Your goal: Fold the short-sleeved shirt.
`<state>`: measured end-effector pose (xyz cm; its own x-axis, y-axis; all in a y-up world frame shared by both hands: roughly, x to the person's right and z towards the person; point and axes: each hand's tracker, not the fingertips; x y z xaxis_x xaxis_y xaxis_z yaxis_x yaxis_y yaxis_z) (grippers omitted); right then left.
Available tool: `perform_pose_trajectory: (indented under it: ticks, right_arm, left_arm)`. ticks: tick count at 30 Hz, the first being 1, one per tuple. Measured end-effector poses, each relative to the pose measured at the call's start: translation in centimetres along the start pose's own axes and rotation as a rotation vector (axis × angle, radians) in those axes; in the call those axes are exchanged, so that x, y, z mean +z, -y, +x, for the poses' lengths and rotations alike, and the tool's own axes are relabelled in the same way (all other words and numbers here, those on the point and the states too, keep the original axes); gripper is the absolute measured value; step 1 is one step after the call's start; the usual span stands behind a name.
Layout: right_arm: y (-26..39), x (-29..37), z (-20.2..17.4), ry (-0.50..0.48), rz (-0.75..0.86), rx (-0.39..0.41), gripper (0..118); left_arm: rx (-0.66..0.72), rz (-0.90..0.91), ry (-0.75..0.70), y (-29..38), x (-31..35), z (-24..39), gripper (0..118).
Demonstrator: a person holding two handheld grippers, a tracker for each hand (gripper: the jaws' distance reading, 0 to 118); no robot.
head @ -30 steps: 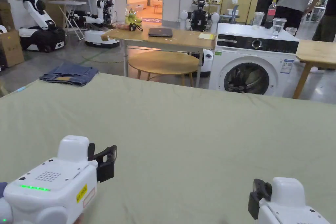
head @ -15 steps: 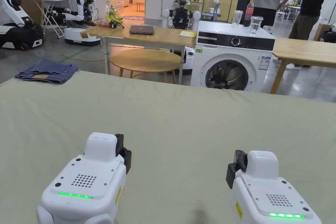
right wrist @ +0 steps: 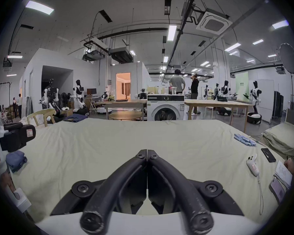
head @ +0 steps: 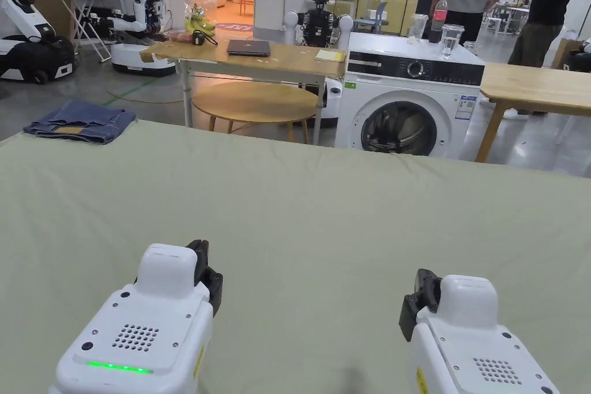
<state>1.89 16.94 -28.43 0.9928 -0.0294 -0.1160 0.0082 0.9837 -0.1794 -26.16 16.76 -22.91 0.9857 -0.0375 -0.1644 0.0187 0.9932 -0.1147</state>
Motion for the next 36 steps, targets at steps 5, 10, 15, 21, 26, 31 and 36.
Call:
perform_pose_trajectory:
  ticks: [5,10,15,21,26,31,36]
  right_arm:
    - [0.3,-0.5,0.3,0.015,-0.015,0.006,0]
    - [0.4,-1.0,0.2,0.039,-0.029,0.009,14]
    - [0.5,-1.5,0.3,0.045,-0.05,-0.002,72]
    - [0.5,-1.6,0.3,0.068,-0.044,-0.006,94]
    - [0.2,-1.3,0.6,0.06,-0.028,-0.029,95]
    - [0.0,-1.2,0.7,0.054,-0.012,0.005,95]
    - [-0.1,-0.8,0.9,0.011,0.003,-0.002,95]
  left_arm:
    - [0.026,-0.005,-0.002,0.1,-0.1,-0.3,0]
    - [0.024,-0.02,-0.021,-0.4,-0.3,-0.6,12]
    - [0.051,-0.042,-0.026,-0.5,-0.5,-1.0,66]
    - [0.079,-0.012,-0.026,-0.4,-0.1,-1.2,79]
    - [0.095,0.024,-0.001,-0.6,0.0,-1.4,81]
    - [0.182,0.058,0.06,-0.6,0.2,-1.7,82]
    - [0.079,0.104,-0.054,-0.1,0.3,-0.6,82]
